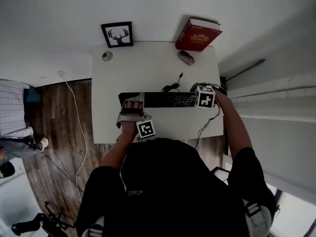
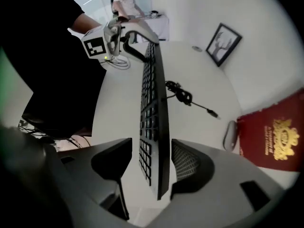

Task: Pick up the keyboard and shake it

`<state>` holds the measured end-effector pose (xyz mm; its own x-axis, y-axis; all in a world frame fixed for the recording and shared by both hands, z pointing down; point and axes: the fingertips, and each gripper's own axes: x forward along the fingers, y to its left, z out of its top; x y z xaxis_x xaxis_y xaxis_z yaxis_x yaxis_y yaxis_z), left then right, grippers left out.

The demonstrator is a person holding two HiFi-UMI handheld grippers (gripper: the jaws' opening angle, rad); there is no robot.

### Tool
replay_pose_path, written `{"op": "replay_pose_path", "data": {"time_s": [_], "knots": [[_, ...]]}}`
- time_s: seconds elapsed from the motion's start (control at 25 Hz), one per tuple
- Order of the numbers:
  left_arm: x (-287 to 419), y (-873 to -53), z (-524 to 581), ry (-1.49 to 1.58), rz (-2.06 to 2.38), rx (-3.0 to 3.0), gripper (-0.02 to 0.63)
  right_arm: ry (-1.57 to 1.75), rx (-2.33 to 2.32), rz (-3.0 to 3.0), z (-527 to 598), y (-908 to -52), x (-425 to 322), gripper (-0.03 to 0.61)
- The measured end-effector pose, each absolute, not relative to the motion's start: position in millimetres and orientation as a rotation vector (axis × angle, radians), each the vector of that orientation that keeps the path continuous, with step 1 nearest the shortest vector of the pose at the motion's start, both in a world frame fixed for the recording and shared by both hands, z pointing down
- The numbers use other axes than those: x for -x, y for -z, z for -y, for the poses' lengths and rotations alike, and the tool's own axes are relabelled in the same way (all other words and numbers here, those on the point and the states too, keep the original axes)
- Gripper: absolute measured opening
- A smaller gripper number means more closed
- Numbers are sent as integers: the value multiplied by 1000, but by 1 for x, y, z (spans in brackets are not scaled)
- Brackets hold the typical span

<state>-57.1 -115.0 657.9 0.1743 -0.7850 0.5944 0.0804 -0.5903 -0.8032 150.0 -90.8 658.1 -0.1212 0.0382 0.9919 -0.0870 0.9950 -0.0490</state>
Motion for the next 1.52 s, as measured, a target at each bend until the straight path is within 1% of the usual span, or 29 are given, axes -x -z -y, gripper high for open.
{"op": "replay_pose_path", "data": {"time_s": [0.2,0.28,0.32,0.4,0.48,0.56,0.6,0.68,0.76,0.88,0.96,1.0,1.04,1.24,1.32,1.36,1.4,1.52], "knots": [[61,-654,113,1527,-702,1637,308,-232,151,1661,80,-709,-146,261],[58,-657,117,1539,-714,1680,308,-230,230,1644,71,-716,-145,144],[56,-663,116,1559,-695,1743,308,-223,244,1643,71,-716,-145,118],[55,-665,117,1567,-674,1781,307,-230,238,1649,71,-715,-142,107],[58,-656,120,1550,-672,1729,291,-229,225,1652,68,-714,-140,103],[59,-658,111,1573,-624,1782,261,-205,203,1646,68,-713,-140,100],[60,-655,106,1577,-611,1815,259,-188,191,1644,68,-712,-140,97],[68,-642,98,1592,-607,1893,218,-149,178,1648,66,-709,-139,95],[82,-632,95,1654,-570,2022,219,-117,165,1658,66,-708,-136,94],[96,-631,89,1810,-351,2198,219,-100,119,1659,64,-708,-137,94],[98,-630,91,1833,-262,2208,232,-87,77,1652,60,-709,-137,94],[98,-630,94,1836,-252,2189,254,-75,56,1651,57,-710,-137,94],[98,-631,96,1844,-247,2167,259,-61,36,1651,55,-710,-136,92],[96,-657,93,1927,-164,2135,265,-31,-57,1670,52,-711,-137,87],[101,-673,93,1974,-190,2068,257,-20,-77,1673,51,-712,-138,87],[104,-679,94,1984,-221,2026,225,-13,-85,1672,51,-712,-138,87],[106,-683,94,1983,-245,1992,210,-6,-92,1671,50,-713,-138,87],[107,-685,92,1949,-274,1949,196,2,-117,1672,49,-715,-140,86]]}}
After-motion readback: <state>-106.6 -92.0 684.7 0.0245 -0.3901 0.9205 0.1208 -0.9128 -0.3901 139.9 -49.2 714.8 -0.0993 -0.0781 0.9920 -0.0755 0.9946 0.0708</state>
